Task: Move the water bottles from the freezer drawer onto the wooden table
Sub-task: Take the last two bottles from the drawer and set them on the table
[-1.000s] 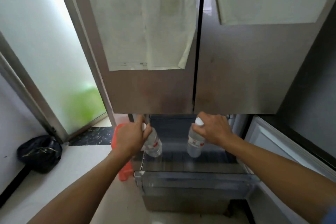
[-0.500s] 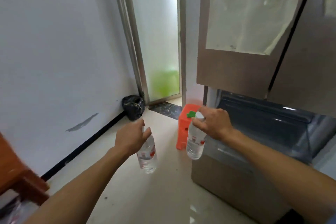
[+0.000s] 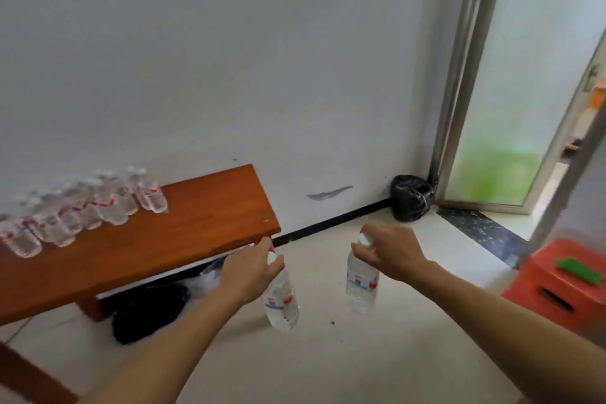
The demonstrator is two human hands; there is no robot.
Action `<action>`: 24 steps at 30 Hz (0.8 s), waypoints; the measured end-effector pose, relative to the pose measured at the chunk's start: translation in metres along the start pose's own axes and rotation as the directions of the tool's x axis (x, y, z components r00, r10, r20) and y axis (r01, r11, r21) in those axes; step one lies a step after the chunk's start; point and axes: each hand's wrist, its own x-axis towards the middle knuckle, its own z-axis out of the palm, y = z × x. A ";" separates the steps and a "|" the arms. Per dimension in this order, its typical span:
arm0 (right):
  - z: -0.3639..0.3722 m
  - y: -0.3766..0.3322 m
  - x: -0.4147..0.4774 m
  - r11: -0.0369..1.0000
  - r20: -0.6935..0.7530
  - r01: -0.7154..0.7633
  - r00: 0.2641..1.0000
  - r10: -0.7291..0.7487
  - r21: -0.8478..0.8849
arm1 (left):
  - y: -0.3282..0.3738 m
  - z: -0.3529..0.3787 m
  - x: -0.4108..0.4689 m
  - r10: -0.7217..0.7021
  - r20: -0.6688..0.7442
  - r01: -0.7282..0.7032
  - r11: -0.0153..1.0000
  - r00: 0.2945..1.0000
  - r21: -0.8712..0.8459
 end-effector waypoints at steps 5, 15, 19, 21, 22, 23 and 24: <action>0.060 -0.119 0.081 0.996 0.048 0.056 0.997 -0.060 0.069 | -0.135 -0.038 -0.005 -0.120 0.022 0.118 0.991 0.993 0.068; 0.150 -0.280 0.221 0.949 0.127 0.286 0.945 -0.302 0.133 | -0.333 -0.052 -0.011 -0.416 -0.007 0.416 0.909 0.909 0.037; 0.196 -0.333 0.286 0.919 0.164 0.378 0.905 -0.392 0.108 | -0.407 -0.046 0.009 -0.493 0.009 0.493 0.870 0.870 0.026; 0.219 -0.360 0.323 0.901 0.175 0.421 0.884 -0.434 0.108 | -0.441 -0.044 0.028 -0.517 0.000 0.517 0.855 0.856 0.043; 0.229 -0.373 0.342 0.893 0.188 0.434 0.874 -0.449 0.118 | -0.458 -0.044 0.038 -0.534 -0.001 0.533 0.844 0.846 0.057; 0.239 -0.387 0.360 0.887 0.203 0.443 0.863 -0.462 0.132 | -0.474 -0.046 0.048 -0.552 0.002 0.550 0.832 0.834 0.070; 0.249 -0.402 0.379 0.881 0.217 0.450 0.854 -0.473 0.149 | -0.490 -0.048 0.058 -0.568 0.006 0.566 0.821 0.823 0.078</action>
